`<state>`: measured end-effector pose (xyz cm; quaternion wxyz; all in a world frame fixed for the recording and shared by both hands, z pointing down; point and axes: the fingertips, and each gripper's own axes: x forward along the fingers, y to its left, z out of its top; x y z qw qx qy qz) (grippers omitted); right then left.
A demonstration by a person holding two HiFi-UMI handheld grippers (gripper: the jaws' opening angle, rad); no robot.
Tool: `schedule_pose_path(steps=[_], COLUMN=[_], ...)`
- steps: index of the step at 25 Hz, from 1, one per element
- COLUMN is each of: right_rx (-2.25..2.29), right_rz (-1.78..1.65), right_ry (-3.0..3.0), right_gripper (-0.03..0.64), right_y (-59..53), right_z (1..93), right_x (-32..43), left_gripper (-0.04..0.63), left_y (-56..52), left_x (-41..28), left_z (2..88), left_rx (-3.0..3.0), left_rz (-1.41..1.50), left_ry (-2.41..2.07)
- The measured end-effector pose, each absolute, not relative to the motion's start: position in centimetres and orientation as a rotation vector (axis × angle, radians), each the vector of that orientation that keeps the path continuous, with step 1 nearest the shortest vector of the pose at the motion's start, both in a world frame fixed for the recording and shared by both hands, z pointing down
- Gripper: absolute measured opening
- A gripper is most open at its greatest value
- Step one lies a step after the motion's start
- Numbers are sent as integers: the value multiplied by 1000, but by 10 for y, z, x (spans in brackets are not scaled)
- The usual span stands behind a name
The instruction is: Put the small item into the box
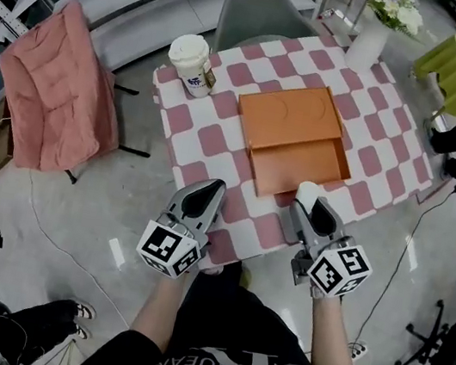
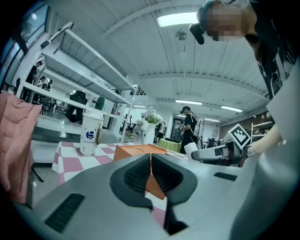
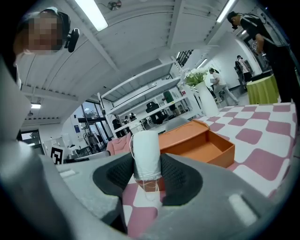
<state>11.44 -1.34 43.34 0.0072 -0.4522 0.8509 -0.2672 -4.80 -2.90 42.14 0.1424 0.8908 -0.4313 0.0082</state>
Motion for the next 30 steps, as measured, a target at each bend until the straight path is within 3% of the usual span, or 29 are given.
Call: schedule_pose_path(steps=[17,30], right_rx=[-1480,-1454], right_rz=[-789,-633], right_ry=[2896,3571], right_gripper=[178,178], right_y=[-73,-80], right_z=[444,487], right_x=[85,57], left_gripper=[14,14], left_y=[-91,-100], left_x=[-29,-20], left_z=[439,458], left_rx=[2603,2583], left_rz=[43,62], left_ry=[-1109,-1053])
